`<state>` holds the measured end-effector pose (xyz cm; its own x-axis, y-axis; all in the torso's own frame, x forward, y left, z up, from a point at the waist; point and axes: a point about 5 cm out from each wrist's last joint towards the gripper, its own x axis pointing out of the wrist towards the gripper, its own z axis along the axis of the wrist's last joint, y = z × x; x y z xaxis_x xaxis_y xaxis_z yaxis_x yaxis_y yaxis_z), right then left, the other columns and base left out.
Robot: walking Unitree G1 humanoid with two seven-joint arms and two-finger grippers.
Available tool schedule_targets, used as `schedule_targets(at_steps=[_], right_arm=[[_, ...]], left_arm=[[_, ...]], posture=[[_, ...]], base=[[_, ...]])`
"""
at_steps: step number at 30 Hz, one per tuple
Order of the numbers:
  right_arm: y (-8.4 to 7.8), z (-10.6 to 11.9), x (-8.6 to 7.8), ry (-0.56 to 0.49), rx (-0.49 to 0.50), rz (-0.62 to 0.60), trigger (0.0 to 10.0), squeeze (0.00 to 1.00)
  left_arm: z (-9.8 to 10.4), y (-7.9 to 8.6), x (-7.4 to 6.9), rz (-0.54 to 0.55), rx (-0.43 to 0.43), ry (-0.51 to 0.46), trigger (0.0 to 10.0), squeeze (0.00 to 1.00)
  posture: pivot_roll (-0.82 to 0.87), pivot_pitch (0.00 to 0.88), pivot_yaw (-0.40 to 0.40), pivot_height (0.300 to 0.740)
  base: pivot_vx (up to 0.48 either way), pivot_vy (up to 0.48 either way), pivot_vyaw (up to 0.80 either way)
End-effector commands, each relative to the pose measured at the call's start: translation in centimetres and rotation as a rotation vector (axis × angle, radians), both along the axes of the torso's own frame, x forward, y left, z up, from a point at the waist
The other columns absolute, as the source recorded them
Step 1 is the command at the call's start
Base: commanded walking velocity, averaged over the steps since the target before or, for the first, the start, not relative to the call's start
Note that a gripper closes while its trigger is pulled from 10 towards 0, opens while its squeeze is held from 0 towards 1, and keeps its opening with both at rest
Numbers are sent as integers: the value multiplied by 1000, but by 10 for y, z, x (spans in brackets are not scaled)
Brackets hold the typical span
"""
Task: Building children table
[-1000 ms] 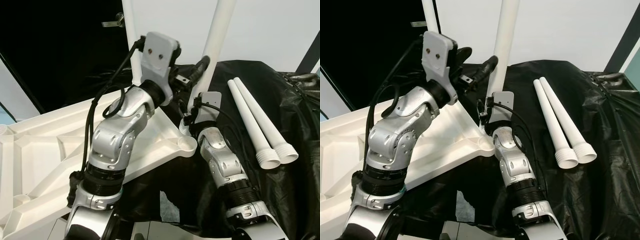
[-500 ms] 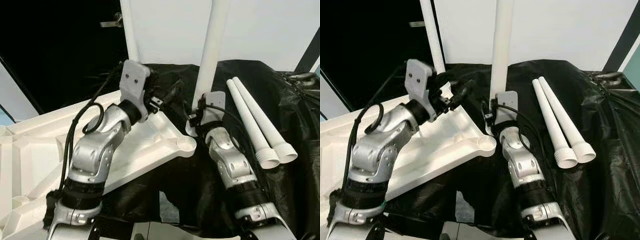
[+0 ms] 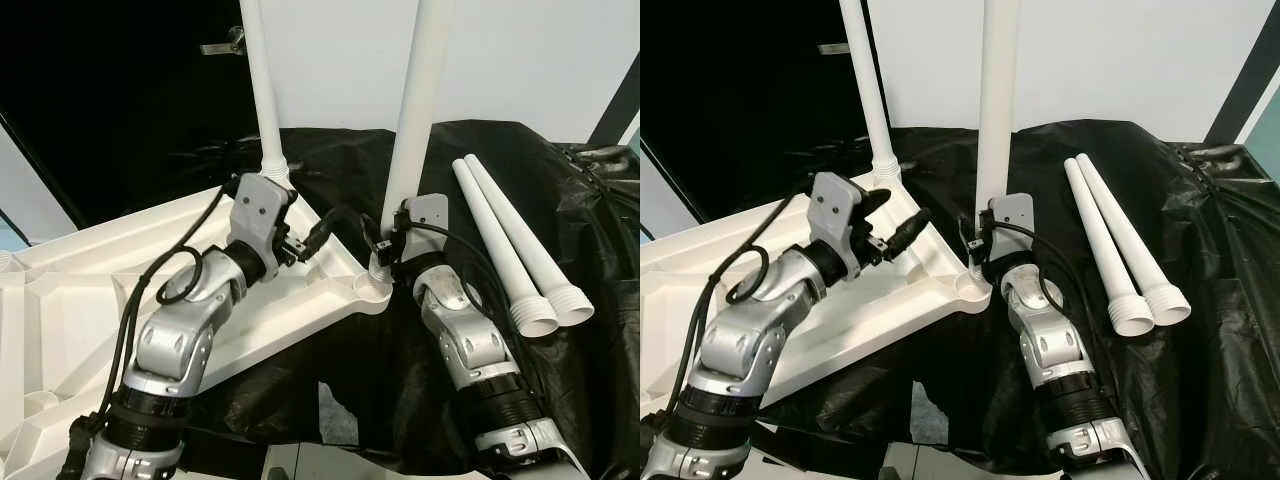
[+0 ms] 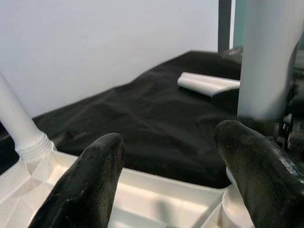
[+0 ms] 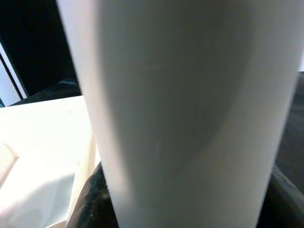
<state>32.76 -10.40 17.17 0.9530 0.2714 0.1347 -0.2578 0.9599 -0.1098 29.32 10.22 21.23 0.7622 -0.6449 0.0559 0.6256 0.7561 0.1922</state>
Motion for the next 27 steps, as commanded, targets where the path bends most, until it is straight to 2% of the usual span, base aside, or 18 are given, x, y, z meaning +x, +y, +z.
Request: schedule_targets(at_steps=[1, 7, 8, 13, 15, 16, 18, 19, 21, 26, 27], right_arm=[[-3, 2, -1, -9, 4, -6, 10000, 0], [-8, 2, -2, -13, 1, -20, 10000, 0], [-10, 2, -3, -14, -1, -24, 10000, 0], [-12, 1, -3, -13, -5, -31, 10000, 0], [-16, 0, -2, -13, -13, -44, 10000, 0], [-16, 0, -2, -13, -13, -44, 10000, 0], [-19, 0, -2, -11, -19, -54, 10000, 0], [-19, 0, -2, -11, -19, -54, 10000, 0], [-20, -1, -2, -8, -23, -58, 10000, 0], [-20, -2, -3, -7, -29, -60, 10000, 0], [-20, -2, -3, -7, -31, -60, 10000, 0]], left_arm=[[-6, -3, -5, -113, 53, 11, 10000, 0], [-23, -6, -13, -166, 103, 61, 10000, 0], [-31, -6, -16, -189, 130, 86, 10000, 0], [-40, -7, -20, -212, 159, 110, 10000, 0], [-58, -5, -25, -239, 232, 168, 10000, 0], [-58, -5, -25, -239, 232, 168, 10000, 0], [-73, 0, -27, -248, 311, 213, 10000, 0], [-73, 0, -27, -248, 311, 213, 10000, 0], [-84, 7, -27, -250, 372, 250, 10000, 0], [-93, 13, -24, -223, 413, 299, 10000, 0], [-95, 14, -23, -212, 423, 301, 4667, 0]], posture=[[82, 0, 21, 740], [81, 0, 19, 740], [81, 0, 20, 740], [80, 0, 21, 740], [80, 0, 26, 740], [80, 0, 26, 740], [78, 0, 29, 740], [78, 0, 29, 740], [78, 0, 30, 740], [78, 0, 30, 740], [79, 0, 30, 740]], base=[[0, 0, 0], [0, 0, 0], [0, 0, 0], [0, 0, 0], [0, 0, 0], [0, 0, 0], [0, 0, 0], [0, 0, 0], [0, 0, 0], [0, 0, 0], [0, 0, 0]])
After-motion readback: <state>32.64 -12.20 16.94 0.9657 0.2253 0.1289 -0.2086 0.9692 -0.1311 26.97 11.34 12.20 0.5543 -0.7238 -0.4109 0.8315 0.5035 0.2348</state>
